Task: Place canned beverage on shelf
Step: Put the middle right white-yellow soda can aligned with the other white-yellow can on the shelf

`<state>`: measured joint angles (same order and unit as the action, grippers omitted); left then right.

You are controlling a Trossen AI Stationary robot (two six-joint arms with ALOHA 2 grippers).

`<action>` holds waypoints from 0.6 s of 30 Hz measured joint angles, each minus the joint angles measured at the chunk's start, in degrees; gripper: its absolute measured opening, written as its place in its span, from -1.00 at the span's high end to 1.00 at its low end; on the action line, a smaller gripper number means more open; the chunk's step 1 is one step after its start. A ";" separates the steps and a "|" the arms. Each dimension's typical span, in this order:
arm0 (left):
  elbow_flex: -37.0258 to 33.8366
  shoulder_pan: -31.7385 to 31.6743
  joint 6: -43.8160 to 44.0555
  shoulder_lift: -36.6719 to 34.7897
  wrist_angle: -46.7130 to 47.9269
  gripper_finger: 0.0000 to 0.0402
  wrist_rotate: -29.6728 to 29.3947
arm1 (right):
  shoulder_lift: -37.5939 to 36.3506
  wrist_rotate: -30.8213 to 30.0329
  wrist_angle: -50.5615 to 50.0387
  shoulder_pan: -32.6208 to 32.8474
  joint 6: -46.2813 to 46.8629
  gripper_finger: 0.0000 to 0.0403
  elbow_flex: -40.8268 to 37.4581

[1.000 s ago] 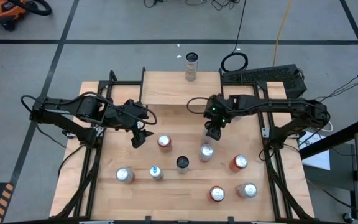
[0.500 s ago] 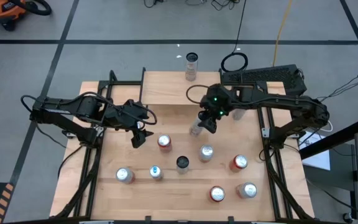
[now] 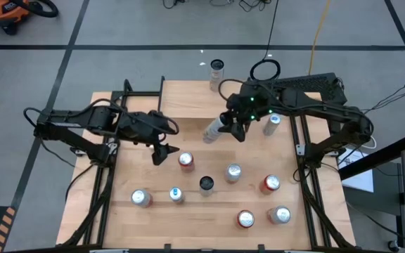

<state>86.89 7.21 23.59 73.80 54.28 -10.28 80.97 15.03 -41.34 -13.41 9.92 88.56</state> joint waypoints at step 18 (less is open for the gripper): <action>0.00 -3.37 -1.74 0.00 0.08 -0.70 3.99 | -0.02 0.13 8.47 0.00 -22.33 -0.14 4.49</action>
<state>86.89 3.84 21.85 73.80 54.37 -6.28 80.95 15.16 -32.87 -13.41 -12.41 93.06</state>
